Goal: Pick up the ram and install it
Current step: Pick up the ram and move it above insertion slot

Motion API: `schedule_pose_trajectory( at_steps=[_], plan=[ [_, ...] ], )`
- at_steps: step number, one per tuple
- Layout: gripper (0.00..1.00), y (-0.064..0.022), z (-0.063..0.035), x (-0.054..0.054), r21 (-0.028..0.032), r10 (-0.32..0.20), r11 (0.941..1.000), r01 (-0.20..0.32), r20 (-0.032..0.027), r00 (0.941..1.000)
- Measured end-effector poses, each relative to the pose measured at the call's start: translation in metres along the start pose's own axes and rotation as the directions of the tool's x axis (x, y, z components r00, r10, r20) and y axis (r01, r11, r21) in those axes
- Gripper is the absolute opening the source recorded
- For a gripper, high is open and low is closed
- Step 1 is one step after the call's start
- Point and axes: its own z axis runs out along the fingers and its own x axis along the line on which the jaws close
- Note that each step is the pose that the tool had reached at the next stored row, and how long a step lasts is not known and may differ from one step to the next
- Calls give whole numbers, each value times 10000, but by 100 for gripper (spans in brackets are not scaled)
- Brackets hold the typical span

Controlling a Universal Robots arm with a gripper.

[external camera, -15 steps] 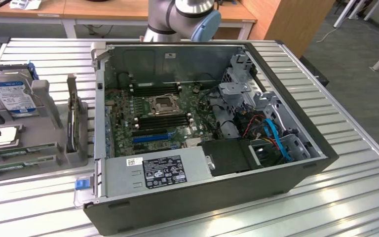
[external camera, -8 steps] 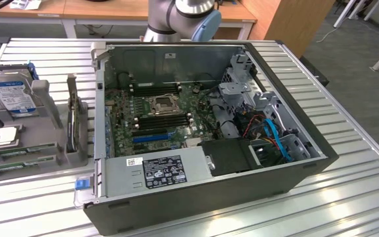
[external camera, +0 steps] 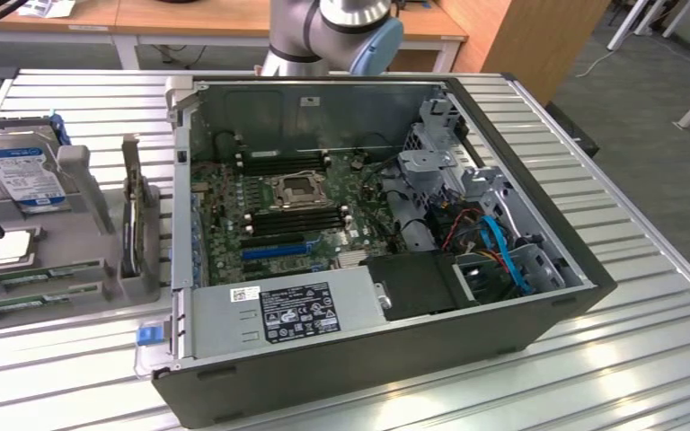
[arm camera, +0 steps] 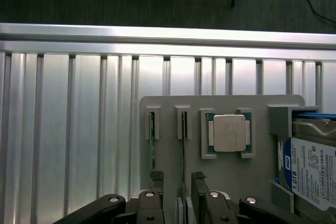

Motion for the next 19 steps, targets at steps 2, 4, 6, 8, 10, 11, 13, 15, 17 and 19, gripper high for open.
schedule_pose_trajectory(
  at_steps=[2,4,6,8,10,11,13,15,17,19],
  plan=[
    [35,0,0,0,0,1,10000,-1,0,10000],
    [35,1,-1,0,-1,1,10000,-1,0,10000],
    [35,0,-1,0,-1,1,10000,-1,0,10000],
    [35,-16,-1,1,0,-1,10000,1,-1,10000],
    [35,-41,-3,1,-1,1,10000,-1,-1,10000],
    [35,-58,-4,1,-1,1,10000,-1,-1,10000],
    [35,-95,-5,1,-2,1,10000,-1,0,10000],
    [35,-132,-6,1,-2,1,10000,-1,0,10000],
    [35,-166,-8,1,-3,1,10000,-1,-1,10000],
    [35,-193,-9,1,-3,0,10000,0,0,10000]
  ],
)
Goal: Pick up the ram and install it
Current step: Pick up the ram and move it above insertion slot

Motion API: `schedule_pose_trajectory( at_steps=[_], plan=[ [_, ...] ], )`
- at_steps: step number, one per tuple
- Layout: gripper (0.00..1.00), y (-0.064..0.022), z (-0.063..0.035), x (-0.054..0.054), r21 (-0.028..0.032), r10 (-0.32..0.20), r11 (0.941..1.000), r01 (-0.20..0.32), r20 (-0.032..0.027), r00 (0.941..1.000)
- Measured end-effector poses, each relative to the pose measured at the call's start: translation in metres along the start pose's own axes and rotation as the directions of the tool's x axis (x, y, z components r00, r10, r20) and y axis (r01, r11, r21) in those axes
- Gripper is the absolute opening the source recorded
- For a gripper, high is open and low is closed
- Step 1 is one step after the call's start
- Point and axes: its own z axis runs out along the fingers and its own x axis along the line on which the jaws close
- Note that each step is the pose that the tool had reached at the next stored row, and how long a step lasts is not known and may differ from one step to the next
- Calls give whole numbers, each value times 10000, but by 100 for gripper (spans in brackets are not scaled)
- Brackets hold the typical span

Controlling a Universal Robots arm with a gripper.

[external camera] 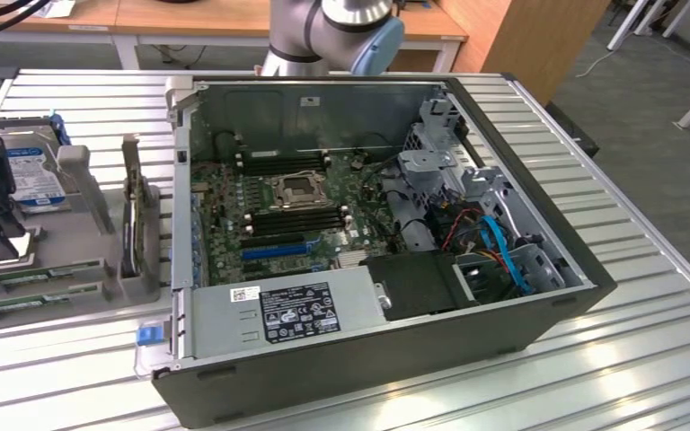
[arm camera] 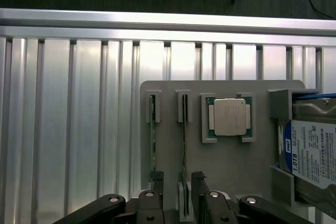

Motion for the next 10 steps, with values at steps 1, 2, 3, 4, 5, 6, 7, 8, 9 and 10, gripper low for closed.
schedule_pose_trajectory(
  at_steps=[1,2,3,4,5,6,7,8,9,10],
  plan=[
    [35,-11,-1,0,0,0,10000,0,0,10000],
    [35,-21,-1,0,0,1,10000,-1,0,10000],
    [35,-32,-2,0,0,0,10000,0,0,10000],
    [35,-43,-2,0,-1,0,10000,0,0,10000],
    [35,-52,-3,0,-1,0,10000,0,0,10000],
    [35,-54,-3,0,-1,1,10000,-1,0,10000],
    [35,-54,-2,0,-1,1,10000,-1,0,10000],
    [35,-55,-2,0,0,1,10000,-1,1,10000],
    [35,-55,-2,0,0,2,10000,-2,0,10000],
    [35,-55,-3,2,-1,1,10000,-1,-1,10000]
  ],
)
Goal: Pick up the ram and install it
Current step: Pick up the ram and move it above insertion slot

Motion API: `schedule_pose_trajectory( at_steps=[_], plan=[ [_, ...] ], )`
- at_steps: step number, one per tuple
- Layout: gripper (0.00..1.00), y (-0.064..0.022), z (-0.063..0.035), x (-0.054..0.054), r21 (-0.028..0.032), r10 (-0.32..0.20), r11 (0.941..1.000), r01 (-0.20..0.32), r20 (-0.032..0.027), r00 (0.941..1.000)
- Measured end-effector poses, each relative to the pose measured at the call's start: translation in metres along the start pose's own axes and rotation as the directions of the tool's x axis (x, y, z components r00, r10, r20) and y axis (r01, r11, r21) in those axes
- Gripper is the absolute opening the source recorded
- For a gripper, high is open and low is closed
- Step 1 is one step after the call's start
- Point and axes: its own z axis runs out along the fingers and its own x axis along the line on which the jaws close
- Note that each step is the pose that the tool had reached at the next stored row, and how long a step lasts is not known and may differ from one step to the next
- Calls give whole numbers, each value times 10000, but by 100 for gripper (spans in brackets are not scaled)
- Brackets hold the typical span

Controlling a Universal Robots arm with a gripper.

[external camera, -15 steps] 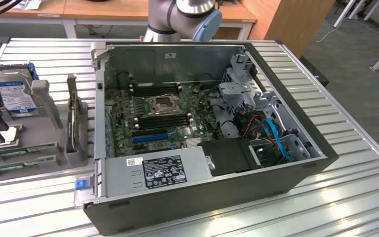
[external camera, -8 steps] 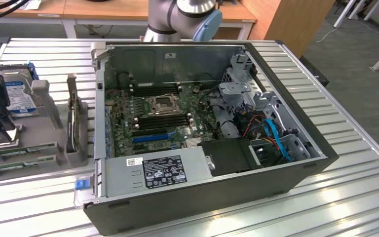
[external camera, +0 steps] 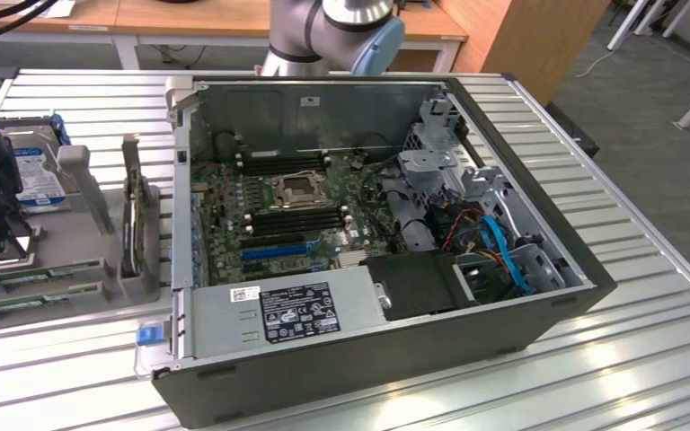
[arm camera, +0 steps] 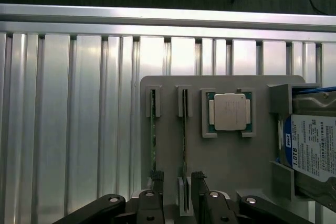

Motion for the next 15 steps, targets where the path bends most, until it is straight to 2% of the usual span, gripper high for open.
schedule_pose_trajectory(
  at_steps=[7,12,15],
  plan=[
    [35,0,-2,75,0,-1,10000,1,0,10000],
    [35,0,2,75,2,1,10000,-1,3,10000],
    [35,-2,39,82,0,0,10000,0,3,10000]
  ],
)
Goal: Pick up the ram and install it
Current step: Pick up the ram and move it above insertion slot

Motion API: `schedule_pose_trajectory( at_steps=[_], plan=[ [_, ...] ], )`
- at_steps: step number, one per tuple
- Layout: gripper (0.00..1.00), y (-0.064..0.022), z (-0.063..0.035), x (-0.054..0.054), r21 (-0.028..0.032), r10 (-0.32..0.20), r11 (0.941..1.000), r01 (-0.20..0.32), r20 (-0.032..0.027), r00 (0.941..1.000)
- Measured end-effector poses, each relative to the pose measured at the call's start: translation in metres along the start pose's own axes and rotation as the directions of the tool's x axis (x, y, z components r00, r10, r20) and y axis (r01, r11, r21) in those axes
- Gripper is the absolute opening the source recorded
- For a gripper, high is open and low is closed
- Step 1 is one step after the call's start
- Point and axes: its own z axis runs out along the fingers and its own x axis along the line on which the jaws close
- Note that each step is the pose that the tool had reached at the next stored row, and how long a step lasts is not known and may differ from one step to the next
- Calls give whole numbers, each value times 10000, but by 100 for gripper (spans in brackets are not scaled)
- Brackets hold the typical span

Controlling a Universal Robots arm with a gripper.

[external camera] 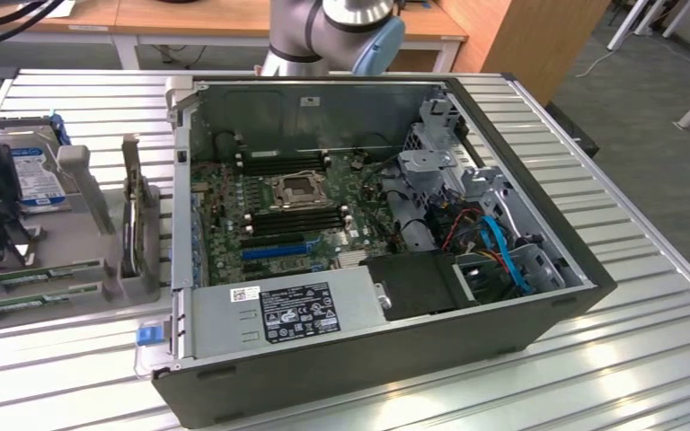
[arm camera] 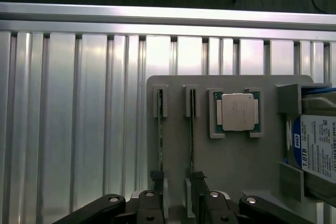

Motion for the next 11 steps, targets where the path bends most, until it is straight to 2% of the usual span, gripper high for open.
schedule_pose_trajectory(
  at_steps=[11],
  plan=[
    [35,-8,180,18,0,0,10000,0,0,10000]
  ],
)
